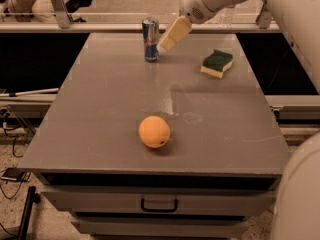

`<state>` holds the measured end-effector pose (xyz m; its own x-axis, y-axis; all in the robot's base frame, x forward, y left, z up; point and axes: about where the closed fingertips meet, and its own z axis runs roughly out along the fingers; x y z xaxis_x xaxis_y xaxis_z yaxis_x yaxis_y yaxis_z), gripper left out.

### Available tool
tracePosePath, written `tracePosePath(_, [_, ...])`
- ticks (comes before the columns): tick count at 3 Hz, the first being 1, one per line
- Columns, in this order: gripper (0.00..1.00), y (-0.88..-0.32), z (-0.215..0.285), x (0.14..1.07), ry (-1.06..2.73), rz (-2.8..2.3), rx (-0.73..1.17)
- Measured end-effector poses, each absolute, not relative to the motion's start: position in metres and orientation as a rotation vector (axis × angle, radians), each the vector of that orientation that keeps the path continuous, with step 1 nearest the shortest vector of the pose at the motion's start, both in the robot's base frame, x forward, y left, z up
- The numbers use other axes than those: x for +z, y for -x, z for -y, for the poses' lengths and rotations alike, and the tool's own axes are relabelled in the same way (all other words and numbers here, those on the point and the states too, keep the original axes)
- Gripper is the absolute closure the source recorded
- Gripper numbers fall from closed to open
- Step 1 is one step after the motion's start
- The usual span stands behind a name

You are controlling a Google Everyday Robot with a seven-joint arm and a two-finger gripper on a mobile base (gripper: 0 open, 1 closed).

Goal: Move redbull can near orange

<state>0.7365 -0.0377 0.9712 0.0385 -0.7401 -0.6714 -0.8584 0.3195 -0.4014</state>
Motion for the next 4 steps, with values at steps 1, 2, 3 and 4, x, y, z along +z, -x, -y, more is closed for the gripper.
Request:
tracePosePath(1, [0.00, -0.786, 0.025, 0.962, 1.283, -1.674, 0.282])
tracePosePath(2, [0.00, -0.812, 0.013, 0.949, 1.183, -1.652, 0.392])
tracePosePath(3, [0.02, -0.824, 0.000, 0.929, 1.137, -1.670, 0.491])
tracePosePath(4, [0.25, -0.827, -0.003, 0.917, 1.132, -1.710, 0.513])
